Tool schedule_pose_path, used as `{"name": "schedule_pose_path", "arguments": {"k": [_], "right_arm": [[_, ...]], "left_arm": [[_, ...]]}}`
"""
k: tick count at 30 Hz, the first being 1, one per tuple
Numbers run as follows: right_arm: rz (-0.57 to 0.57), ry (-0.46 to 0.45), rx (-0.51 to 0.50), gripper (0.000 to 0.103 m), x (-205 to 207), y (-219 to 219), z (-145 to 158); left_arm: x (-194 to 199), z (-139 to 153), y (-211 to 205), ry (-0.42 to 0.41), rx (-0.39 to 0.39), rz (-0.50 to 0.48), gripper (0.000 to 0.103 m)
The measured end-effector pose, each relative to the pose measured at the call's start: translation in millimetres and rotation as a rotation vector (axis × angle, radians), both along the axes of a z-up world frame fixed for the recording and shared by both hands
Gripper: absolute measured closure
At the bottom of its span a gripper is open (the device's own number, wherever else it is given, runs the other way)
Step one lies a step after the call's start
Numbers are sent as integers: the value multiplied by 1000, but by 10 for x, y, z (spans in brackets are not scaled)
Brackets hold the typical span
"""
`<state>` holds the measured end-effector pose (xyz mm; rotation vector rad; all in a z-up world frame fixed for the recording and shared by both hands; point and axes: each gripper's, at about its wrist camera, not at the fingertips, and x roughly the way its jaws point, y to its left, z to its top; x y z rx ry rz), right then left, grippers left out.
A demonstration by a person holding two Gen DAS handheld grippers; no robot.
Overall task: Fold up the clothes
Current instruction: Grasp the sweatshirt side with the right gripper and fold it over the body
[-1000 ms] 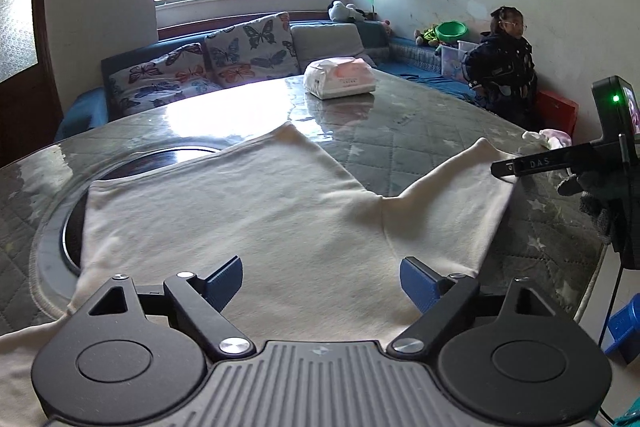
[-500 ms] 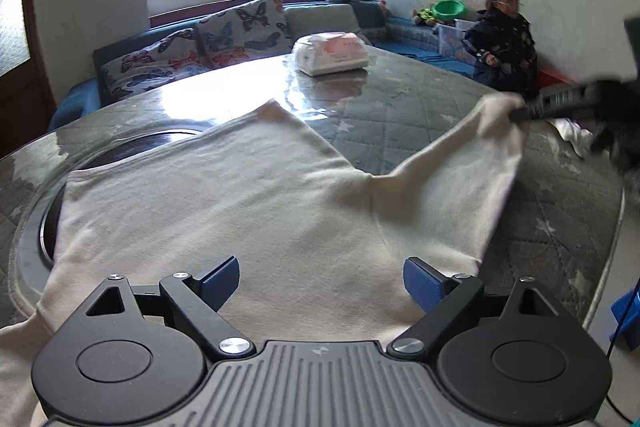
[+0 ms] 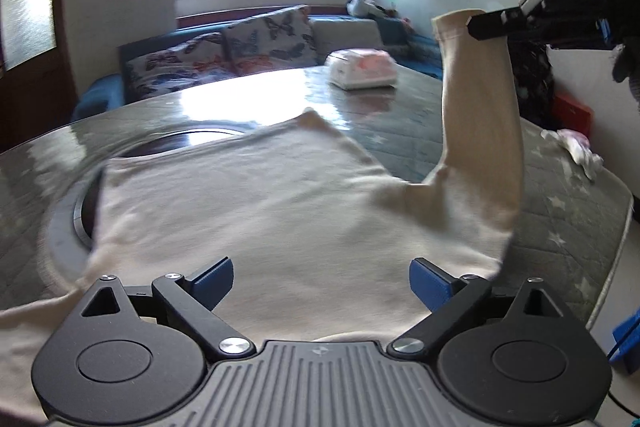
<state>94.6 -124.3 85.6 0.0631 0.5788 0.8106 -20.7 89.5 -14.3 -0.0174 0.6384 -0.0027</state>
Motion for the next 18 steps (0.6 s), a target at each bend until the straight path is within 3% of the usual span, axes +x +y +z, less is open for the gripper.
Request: {"name": "schedule_pose_path", "arguments": {"k": [8, 18], "right_arm": [[245, 13, -62, 94, -128, 958, -75], [398, 102, -145, 91, -300, 1649, -450]], "left_arm": [[-308, 40, 426, -25, -28, 124, 0], [-506, 51, 690, -27, -48, 205, 0]]}}
